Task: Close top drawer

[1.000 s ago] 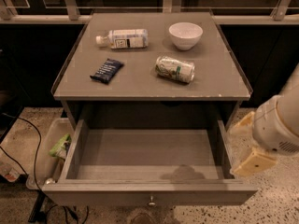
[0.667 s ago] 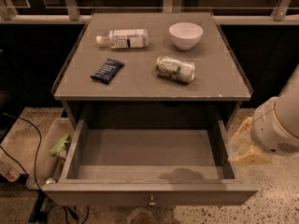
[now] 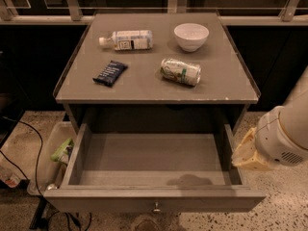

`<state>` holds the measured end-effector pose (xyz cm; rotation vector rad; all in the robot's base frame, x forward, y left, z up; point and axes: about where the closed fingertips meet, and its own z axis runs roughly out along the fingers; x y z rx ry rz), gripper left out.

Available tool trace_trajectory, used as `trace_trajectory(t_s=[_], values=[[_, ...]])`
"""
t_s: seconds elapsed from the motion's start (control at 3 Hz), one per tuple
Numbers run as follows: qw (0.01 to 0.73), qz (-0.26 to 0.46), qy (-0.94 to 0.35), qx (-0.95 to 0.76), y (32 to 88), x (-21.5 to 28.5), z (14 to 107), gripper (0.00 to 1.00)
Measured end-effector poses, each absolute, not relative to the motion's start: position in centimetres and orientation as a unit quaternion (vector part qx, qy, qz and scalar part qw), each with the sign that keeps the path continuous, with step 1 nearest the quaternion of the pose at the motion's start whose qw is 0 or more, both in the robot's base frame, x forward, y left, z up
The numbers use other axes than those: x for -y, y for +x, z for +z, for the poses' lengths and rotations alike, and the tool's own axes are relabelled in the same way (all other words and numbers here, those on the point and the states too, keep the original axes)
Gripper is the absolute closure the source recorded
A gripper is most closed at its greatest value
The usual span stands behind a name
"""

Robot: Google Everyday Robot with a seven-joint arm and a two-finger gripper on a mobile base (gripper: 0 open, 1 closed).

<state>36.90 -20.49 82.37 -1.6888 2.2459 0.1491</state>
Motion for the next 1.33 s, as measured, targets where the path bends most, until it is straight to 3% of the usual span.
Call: trace_trajectory(t_s=[0.67,1.33], values=[[0.227,0.136,-0.564,-0.782,34.0,17.0,75.1,1.00],[0.256,0.132,-0.569,-0.770,31.6,14.4,68.3,1.00]])
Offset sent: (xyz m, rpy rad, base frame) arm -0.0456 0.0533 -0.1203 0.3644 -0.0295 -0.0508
